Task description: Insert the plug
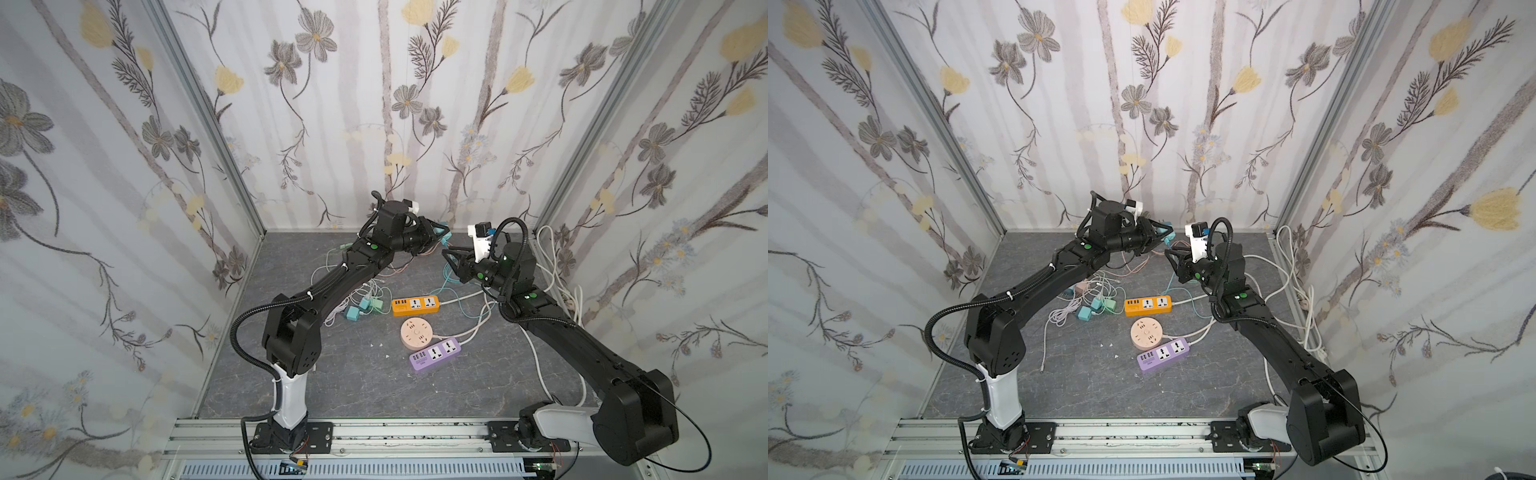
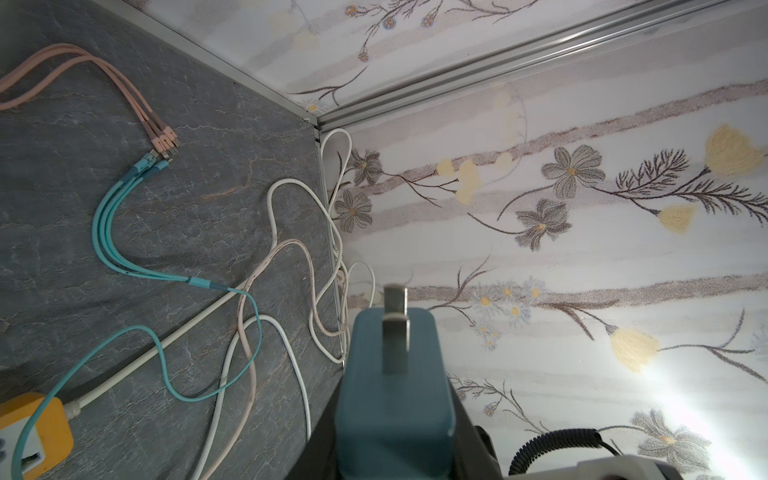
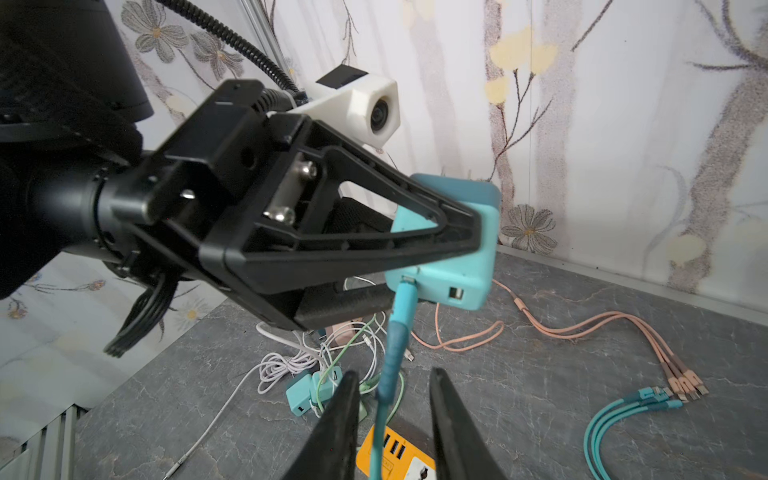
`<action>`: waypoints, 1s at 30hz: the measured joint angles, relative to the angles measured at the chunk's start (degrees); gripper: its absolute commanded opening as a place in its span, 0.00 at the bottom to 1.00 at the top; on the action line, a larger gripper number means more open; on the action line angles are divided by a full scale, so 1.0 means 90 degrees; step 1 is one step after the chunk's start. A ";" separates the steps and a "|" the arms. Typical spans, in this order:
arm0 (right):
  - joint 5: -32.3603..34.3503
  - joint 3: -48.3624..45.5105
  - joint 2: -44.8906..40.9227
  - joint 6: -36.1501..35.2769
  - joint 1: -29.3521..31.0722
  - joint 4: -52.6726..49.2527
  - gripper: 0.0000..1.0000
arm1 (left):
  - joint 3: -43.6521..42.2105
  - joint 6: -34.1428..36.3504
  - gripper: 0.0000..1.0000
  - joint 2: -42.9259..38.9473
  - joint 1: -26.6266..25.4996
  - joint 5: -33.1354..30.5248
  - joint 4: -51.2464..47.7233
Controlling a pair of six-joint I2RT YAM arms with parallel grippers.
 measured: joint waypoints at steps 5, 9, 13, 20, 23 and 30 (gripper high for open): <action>-0.0015 0.0039 -0.0010 -0.0204 0.0083 -0.0017 0.12 | -0.0012 0.0100 0.00 -0.0046 0.0000 0.0022 -0.0100; 0.0053 0.0046 -0.0015 -0.0352 0.0121 -0.0160 0.00 | -0.0134 0.0136 0.00 -0.0143 0.0007 -0.0010 -0.0158; 0.0075 0.0046 -0.0032 -0.0449 0.0165 -0.0265 0.00 | -0.0238 0.0138 0.00 -0.0209 0.0005 -0.0027 -0.0180; 0.0061 0.0078 -0.0034 -0.0607 0.0185 -0.0291 0.00 | -0.0323 0.0231 0.08 -0.0318 0.0005 -0.0092 -0.0199; 0.0041 0.0083 -0.0034 -0.0658 0.0192 -0.0291 0.00 | -0.0374 0.0311 0.15 -0.0369 0.0005 -0.0131 -0.0204; -0.0124 0.0083 -0.0034 -0.0760 0.0194 -0.0289 0.00 | -0.0449 0.0447 0.25 -0.0457 0.0005 -0.0172 -0.0240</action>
